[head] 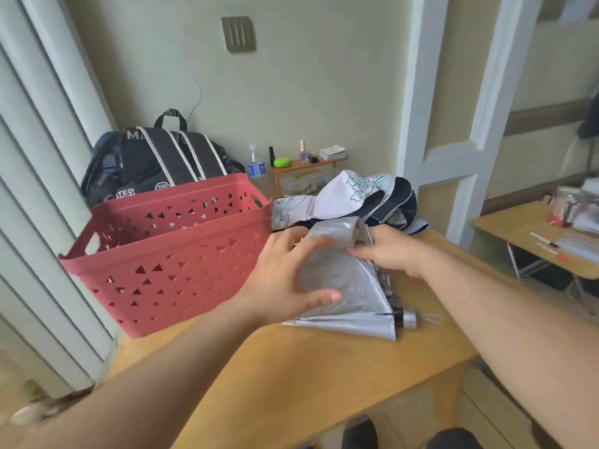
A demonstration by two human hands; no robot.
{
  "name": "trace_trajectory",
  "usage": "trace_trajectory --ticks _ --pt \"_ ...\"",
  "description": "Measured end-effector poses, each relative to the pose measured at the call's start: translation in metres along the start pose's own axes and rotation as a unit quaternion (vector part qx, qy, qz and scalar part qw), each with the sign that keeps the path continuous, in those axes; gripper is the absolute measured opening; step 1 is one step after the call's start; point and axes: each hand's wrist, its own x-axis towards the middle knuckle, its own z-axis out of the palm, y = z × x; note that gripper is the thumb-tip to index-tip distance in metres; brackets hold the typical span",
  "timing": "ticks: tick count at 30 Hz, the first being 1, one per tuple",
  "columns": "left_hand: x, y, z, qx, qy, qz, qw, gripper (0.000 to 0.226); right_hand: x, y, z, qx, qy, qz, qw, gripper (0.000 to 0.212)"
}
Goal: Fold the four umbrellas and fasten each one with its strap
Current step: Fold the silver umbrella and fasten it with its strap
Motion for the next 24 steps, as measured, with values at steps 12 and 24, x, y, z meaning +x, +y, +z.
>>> trace_trajectory --ticks 12,24 --pt "0.058 0.020 0.036 -0.113 0.024 -0.191 0.975 0.060 -0.081 0.029 0.028 -0.055 0.318 -0.171 0.931 0.025" --pt "0.018 0.049 0.004 -0.400 0.096 -0.188 0.892 0.043 -0.113 -0.009 0.048 0.153 0.210 -0.089 0.962 0.064"
